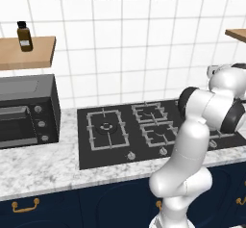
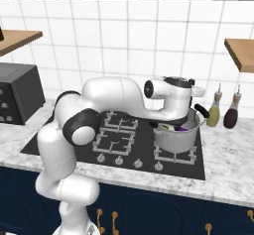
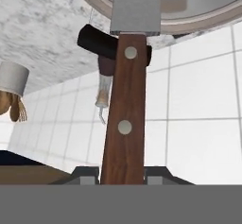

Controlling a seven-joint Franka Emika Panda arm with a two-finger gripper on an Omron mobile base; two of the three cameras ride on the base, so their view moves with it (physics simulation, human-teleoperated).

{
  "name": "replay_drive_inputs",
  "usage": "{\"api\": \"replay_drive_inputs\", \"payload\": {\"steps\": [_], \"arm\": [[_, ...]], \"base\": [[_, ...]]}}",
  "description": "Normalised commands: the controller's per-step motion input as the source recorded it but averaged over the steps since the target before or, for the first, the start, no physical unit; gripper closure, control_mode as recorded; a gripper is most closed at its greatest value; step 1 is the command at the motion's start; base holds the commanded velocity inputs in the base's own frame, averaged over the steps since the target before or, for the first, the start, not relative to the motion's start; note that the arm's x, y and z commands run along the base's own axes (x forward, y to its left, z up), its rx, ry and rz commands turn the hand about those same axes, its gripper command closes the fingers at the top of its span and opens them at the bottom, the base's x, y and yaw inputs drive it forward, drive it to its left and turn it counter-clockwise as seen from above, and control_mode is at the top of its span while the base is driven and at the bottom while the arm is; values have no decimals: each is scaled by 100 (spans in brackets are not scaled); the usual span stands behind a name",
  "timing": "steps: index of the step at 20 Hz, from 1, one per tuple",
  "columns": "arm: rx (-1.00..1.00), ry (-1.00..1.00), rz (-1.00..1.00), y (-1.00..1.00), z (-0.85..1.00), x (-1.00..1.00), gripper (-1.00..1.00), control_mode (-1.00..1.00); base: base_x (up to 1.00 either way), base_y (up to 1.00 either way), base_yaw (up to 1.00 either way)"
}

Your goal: Put the eggplant and lime in the pot. Retrieve the spatula and lightly stir the vegetables in the pot.

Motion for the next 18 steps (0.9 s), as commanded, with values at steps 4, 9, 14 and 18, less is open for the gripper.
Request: {"api": "replay_drive_inputs", "payload": {"steps": [4, 9, 14, 18], "arm": [[-3, -11, 0, 12, -23, 0, 100, -100], [-6, -17, 0, 23, -12, 0, 100, -100], [-8, -17, 2, 29, 0, 0, 100, -100], [-1, -7, 0, 22, -12, -10, 100, -100]], "base": [[0, 0, 0], [0, 0, 0], [0, 0, 0], [0, 0, 0]]}}
